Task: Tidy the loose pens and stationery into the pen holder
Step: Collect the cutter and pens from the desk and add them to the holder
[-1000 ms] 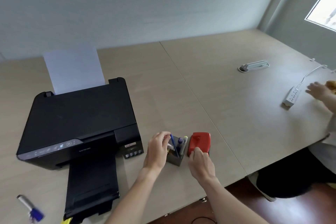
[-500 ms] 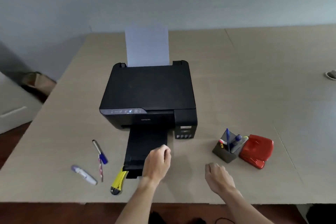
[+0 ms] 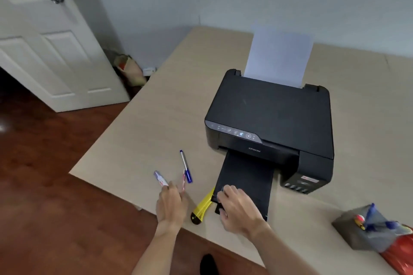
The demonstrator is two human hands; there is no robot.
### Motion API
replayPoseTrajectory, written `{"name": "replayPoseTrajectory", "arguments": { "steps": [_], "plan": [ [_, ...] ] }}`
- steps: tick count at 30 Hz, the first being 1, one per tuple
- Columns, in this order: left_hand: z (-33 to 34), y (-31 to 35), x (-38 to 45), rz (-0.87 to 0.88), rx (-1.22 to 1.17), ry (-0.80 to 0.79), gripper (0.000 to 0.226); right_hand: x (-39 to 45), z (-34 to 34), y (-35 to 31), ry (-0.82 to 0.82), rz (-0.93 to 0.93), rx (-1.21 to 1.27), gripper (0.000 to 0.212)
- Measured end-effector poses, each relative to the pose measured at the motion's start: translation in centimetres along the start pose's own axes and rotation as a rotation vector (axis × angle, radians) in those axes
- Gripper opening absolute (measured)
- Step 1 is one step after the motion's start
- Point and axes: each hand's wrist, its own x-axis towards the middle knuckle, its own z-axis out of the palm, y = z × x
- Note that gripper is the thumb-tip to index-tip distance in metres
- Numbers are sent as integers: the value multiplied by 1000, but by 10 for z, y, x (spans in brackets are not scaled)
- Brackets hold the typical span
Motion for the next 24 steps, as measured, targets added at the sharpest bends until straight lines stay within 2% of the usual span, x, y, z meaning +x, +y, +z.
{"name": "replayPoseTrajectory", "arguments": {
  "steps": [3,7,11,13,16,19,21,24],
  "plan": [
    [-4,-21,13,-73,30,-20,27,24,7,-30,-45,-127,-86,26],
    [-1,-40,33,-118,92,-43,44,47,14,-53,-152,-208,-164,19],
    [1,-46,48,-131,6,-66,44,59,24,-62,-390,-241,-302,31],
    [3,-46,55,-158,-15,-75,42,61,25,-64,-428,-238,-360,36],
    [3,-49,57,-239,-39,-104,33,61,26,-65,-422,-248,-409,39],
    [0,-54,51,-283,-74,-139,37,58,30,-61,-412,-281,-389,58],
    [-4,-56,44,-309,-82,-161,38,57,31,-59,-319,-315,-362,70],
    [-1,-60,39,-348,-112,-106,36,58,27,-58,-155,-376,-277,64]
  ]
}}
